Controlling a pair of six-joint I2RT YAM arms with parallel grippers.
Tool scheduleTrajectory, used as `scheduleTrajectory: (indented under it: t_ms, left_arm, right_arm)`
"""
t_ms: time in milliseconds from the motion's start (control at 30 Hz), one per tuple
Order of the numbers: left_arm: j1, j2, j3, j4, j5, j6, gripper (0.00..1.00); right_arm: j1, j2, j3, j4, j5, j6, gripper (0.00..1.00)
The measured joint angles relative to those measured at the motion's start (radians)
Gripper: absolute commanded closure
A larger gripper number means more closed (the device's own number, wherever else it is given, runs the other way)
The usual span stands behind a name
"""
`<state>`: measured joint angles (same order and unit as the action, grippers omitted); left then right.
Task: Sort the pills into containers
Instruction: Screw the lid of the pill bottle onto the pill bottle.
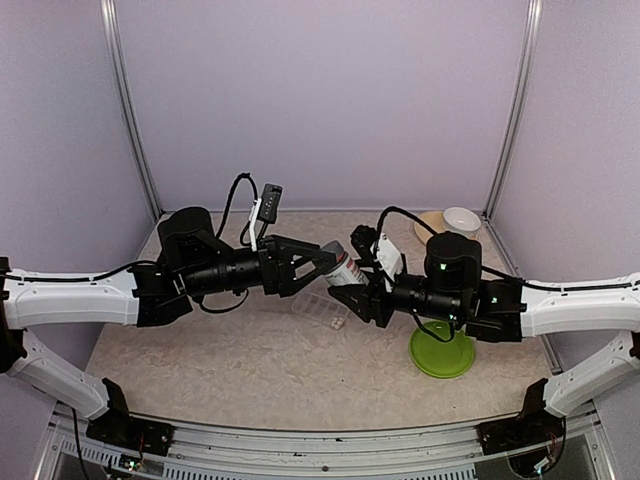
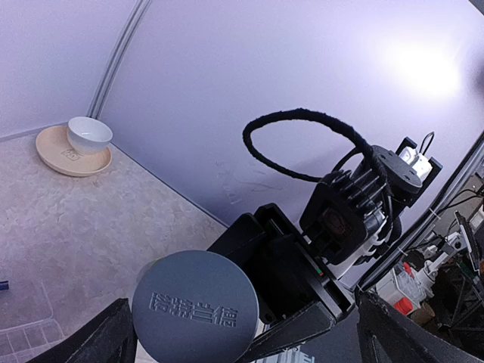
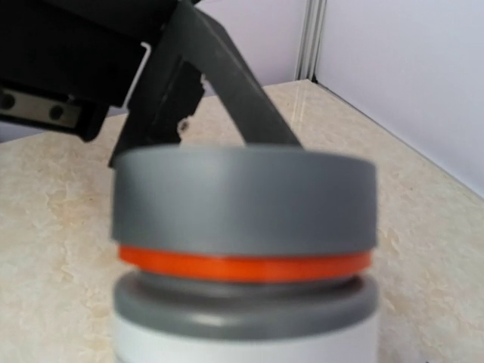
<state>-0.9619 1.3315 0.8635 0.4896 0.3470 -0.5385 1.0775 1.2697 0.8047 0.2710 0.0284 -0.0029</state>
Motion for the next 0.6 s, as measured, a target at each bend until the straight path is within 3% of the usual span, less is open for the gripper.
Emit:
scheduleTrajectory:
  t_ms: [600]
  left_arm:
    - [0.001,0.029,-0.011,0.036,0.011,-0.011,0.01]
  right_arm:
    - [0.007,0.076,0.015,0.019,-0.095,0.008,0.80]
